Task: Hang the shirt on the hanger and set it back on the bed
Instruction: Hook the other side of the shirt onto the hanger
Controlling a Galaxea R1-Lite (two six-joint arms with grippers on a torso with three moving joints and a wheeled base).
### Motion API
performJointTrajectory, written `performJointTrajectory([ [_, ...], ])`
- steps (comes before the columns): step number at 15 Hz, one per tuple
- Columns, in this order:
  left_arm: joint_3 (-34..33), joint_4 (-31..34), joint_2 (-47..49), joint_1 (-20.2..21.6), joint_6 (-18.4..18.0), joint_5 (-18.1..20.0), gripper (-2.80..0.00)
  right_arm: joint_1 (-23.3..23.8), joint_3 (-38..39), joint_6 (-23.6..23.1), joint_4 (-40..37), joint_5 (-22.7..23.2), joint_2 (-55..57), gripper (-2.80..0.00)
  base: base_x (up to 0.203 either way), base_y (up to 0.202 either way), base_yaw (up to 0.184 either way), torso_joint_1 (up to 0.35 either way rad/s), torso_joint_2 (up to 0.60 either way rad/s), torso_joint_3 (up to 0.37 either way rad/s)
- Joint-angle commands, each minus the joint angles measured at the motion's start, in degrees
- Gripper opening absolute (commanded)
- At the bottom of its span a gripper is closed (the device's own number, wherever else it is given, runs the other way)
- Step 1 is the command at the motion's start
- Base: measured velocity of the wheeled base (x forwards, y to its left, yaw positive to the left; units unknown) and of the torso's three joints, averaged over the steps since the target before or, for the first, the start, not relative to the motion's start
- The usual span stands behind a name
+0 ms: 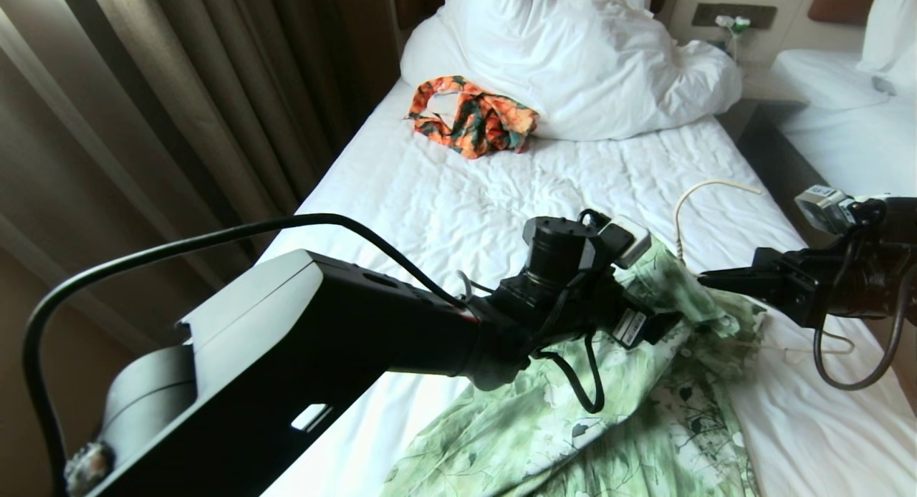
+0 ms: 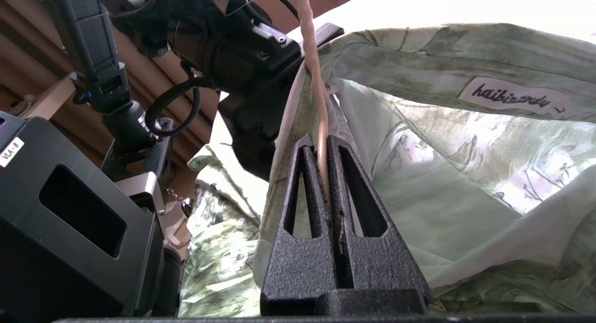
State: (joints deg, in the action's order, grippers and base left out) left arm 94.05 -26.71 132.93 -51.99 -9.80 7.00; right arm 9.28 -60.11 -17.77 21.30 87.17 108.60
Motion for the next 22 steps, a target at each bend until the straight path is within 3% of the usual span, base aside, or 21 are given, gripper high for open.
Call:
performJointTrajectory([
  [1,0.3,-0.2,0.5,-0.5,0.0,0.0,-2.8,0.0,0.0,0.0,-0.1,0.5,-0.4,-2.8,0.0,0.0,0.0,0.0,0.0,0.0],
  [15,-0.5,-0.3,-0.9,-0.7,0.0,-0.8,-2.8,-1.0,0.0,2.6,-0.6,0.5,-1.5,-2.8,0.0,0.0,0.0,0.0,0.0,0.0],
  [16,-0.5,-0.3,-1.2,-0.7,0.0,-0.8,-2.8,-1.0,0.2,2.4,-0.5,0.5,-1.5,-2.47,0.0,0.0,0.0,0.0,0.0,0.0],
  [17,-0.6,-0.3,-1.5,-0.6,0.0,-0.8,-2.8,-1.0,-0.2,2.4,-0.7,0.5,-1.5,0.0,0.0,0.0,0.0,0.0,0.0,0.0],
  [22,-5.2,-0.6,-4.7,-0.7,0.1,-2.9,-2.8,0.4,-5.6,6.3,-7.0,0.5,-2.7,0.0,0.0,0.0,0.0,0.0,0.0,0.0],
])
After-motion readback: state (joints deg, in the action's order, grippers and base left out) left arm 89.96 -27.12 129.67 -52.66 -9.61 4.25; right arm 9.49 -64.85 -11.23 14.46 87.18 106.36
